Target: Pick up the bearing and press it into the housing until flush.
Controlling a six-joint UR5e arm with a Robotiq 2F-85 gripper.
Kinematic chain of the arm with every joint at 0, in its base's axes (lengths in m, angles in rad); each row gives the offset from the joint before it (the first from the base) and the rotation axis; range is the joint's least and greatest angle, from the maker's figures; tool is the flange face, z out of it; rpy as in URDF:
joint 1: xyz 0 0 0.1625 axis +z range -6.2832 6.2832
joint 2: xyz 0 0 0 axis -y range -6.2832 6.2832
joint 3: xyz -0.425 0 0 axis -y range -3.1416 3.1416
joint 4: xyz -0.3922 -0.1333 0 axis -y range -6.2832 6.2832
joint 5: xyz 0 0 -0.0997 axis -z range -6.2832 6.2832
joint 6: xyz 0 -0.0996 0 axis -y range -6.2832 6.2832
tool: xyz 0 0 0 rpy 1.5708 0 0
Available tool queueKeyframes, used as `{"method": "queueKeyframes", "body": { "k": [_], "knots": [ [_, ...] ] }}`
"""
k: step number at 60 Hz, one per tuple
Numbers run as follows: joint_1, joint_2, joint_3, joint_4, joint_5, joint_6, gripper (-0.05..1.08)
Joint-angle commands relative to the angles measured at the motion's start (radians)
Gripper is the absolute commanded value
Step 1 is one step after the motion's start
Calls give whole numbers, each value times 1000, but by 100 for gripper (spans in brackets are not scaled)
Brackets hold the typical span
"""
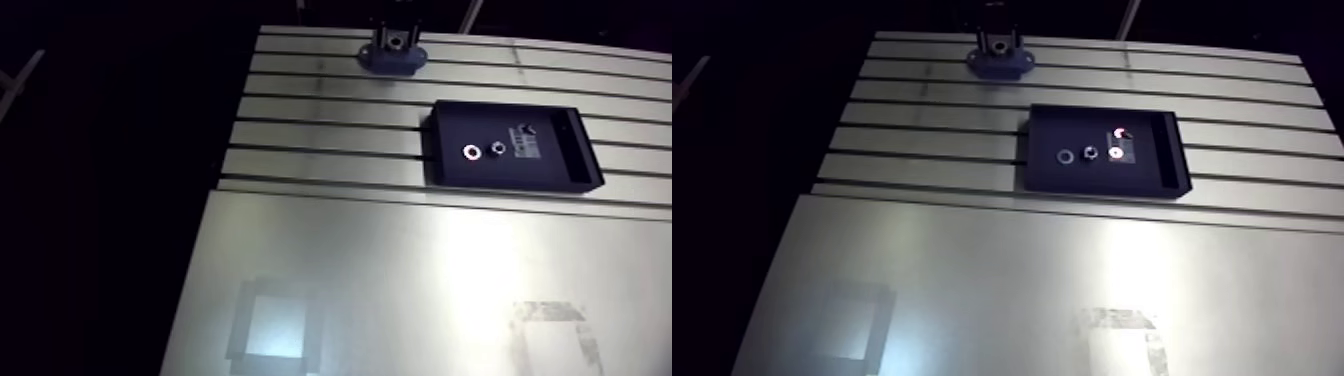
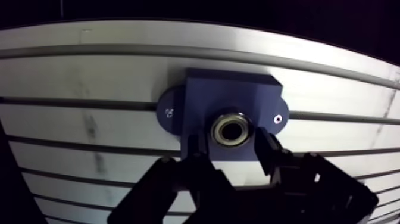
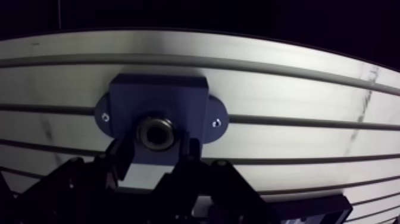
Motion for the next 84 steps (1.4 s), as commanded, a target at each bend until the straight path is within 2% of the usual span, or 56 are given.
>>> {"method": "queueKeyframes", "body": {
  "k": [1,9,20,21,22,23,24,25,26,27,28,29,32,36,41,84],
  "knots": [
    [0,-14,-2,0,3,1,0],
    [-2,-40,-5,1,8,0,0],
    [-1,-45,-8,3,10,-2,2],
    [-3,-45,-10,4,8,-2,13],
    [-3,-45,-10,4,8,-2,13],
    [-4,-45,-11,6,8,0,38],
    [-4,-45,-11,6,8,0,38],
    [-6,-45,-13,6,9,1,65],
    [-6,-45,-13,6,9,1,65],
    [-7,-45,-12,5,11,-3,77],
    [-7,-45,-12,5,11,-3,77],
    [-8,-45,-10,3,12,-7,84],
    [-8,-45,-10,3,17,-8,88],
    [-9,-45,-10,3,36,-9,95],
    [-11,-45,-12,3,43,-12,97],
    [-12,-35,-9,0,36,-14,99]
  ]
}}
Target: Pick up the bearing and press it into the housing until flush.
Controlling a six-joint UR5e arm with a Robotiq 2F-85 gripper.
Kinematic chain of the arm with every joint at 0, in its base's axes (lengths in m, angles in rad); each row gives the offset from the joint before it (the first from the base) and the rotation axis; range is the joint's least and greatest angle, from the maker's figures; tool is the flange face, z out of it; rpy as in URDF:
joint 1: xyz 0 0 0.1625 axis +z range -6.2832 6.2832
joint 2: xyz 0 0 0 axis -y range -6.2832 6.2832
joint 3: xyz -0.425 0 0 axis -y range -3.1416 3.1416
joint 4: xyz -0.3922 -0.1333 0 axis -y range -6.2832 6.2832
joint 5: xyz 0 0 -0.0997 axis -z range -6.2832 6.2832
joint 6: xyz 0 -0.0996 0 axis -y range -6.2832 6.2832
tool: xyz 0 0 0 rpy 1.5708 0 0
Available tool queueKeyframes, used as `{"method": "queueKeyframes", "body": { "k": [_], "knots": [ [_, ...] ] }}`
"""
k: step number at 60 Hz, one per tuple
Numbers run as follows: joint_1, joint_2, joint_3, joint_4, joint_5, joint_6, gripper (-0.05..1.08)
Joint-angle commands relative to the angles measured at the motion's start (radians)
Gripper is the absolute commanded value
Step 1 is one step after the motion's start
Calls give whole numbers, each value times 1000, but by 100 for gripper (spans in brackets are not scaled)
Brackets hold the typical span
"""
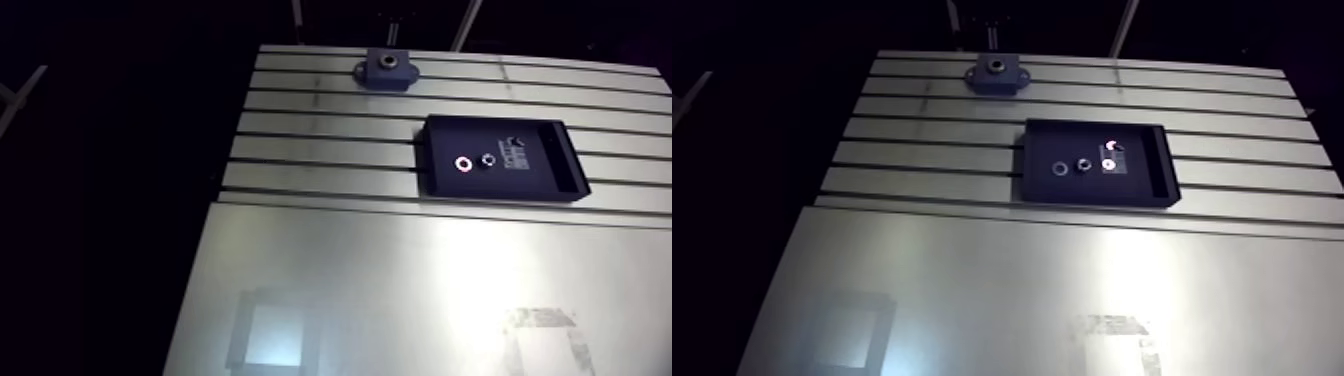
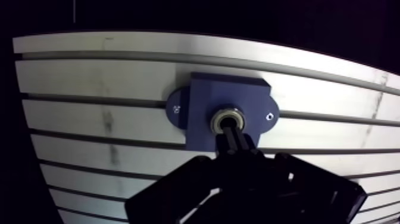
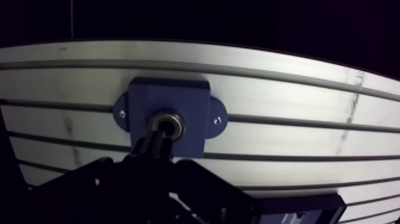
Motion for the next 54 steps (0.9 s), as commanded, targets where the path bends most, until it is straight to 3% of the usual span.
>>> {"method": "queueKeyframes", "body": {
  "k": [1,54],
  "knots": [
    [-2,6,2,0,-2,0,99],
    [-2,17,18,-3,-1,-3,99]
  ]
}}
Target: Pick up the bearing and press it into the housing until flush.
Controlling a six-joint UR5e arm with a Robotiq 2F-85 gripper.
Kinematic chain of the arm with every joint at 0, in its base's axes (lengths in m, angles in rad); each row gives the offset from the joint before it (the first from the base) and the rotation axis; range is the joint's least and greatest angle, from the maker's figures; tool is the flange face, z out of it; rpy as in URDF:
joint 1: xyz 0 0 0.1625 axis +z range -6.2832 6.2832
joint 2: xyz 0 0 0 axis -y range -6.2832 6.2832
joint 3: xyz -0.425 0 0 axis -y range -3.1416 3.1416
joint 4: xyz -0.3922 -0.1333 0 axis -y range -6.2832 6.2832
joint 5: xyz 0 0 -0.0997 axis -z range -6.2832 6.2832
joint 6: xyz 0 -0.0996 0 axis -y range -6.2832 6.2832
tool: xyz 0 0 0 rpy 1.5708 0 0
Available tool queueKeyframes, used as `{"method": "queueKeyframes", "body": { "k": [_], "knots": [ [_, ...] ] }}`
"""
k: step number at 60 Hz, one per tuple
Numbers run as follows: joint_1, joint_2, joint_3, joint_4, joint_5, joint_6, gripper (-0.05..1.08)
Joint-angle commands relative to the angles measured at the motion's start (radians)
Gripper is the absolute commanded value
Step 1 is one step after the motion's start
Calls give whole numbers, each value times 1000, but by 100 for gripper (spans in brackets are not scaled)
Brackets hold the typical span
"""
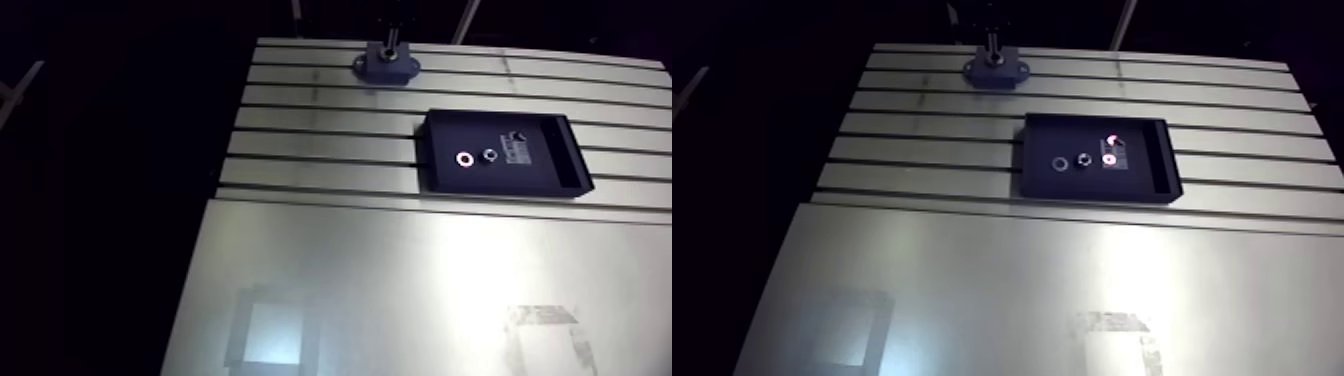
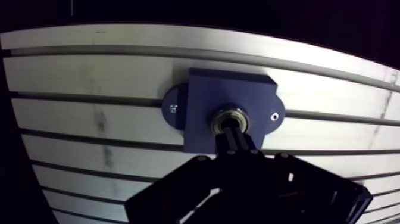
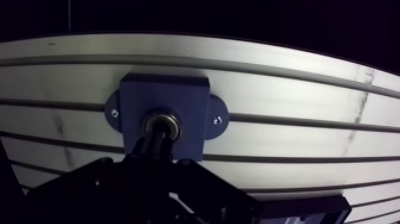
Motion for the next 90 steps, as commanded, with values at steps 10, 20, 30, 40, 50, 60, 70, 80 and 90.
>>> {"method": "queueKeyframes", "body": {
  "k": [10,20,30,40,50,60,70,80,90],
  "knots": [
    [0,6,16,-50,-1,-15,99],
    [0,8,17,-52,1,-20,99],
    [0,8,16,-52,1,-20,99],
    [0,12,17,-52,2,-20,99],
    [0,14,17,-52,2,-22,99],
    [0,14,19,-54,2,-22,99],
    [-2,14,21,-54,2,-22,99],
    [-2,14,26,-54,1,-22,99],
    [-2,14,30,-56,1,-22,99]
  ]
}}
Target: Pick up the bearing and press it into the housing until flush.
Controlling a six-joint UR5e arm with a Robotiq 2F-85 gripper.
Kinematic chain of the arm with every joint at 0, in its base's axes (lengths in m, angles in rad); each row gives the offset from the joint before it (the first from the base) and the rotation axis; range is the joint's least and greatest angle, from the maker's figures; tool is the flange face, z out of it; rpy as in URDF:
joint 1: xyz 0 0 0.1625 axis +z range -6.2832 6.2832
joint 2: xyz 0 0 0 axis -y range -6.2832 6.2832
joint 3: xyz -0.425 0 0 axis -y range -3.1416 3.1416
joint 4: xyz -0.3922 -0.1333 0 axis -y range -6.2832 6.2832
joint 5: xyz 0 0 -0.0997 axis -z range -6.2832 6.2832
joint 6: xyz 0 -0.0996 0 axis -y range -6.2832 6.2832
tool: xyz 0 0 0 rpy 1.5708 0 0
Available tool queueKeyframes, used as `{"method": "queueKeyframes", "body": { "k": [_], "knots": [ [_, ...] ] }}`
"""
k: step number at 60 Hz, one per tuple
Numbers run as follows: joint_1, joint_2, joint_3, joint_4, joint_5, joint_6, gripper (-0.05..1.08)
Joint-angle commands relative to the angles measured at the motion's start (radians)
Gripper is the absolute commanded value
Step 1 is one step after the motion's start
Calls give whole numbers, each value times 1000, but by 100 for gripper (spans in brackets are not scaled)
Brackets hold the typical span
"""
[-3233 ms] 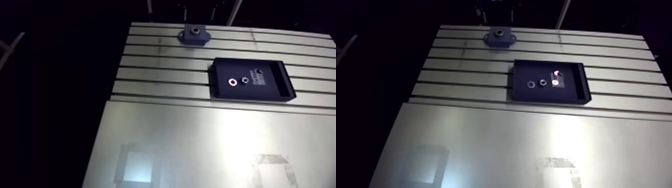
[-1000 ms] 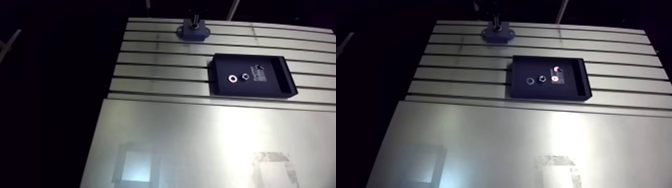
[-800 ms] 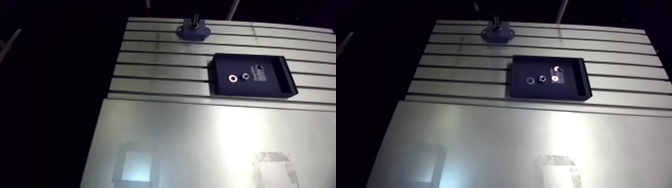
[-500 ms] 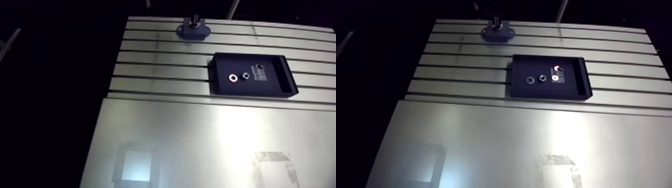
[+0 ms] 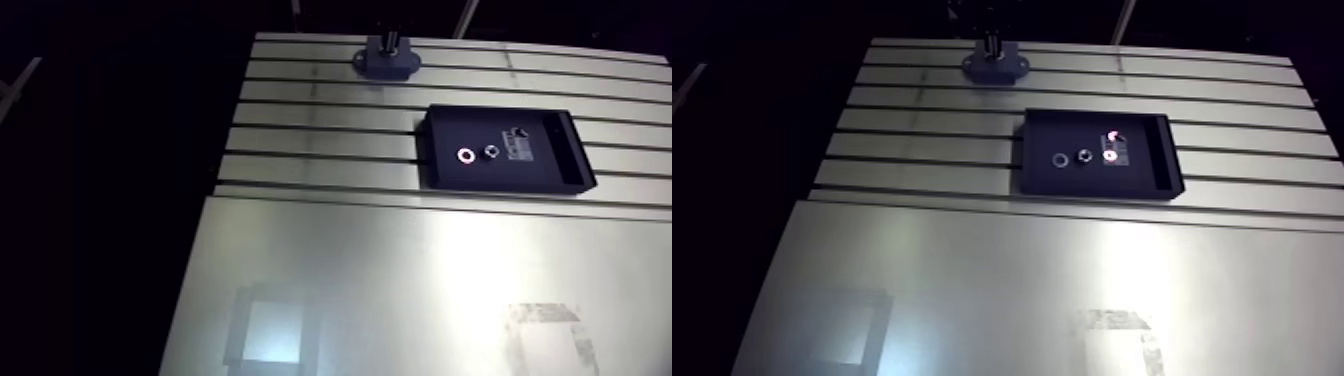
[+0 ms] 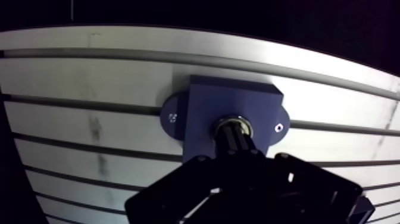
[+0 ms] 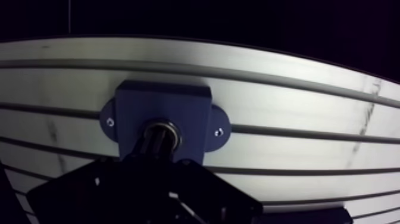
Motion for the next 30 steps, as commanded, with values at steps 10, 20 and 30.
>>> {"method": "queueKeyframes", "body": {
  "k": [10,20,30],
  "knots": [
    [1,0,7,-6,-1,0,99],
    [1,0,7,-6,-1,-2,99],
    [1,0,9,-6,-1,-2,99]
  ]
}}
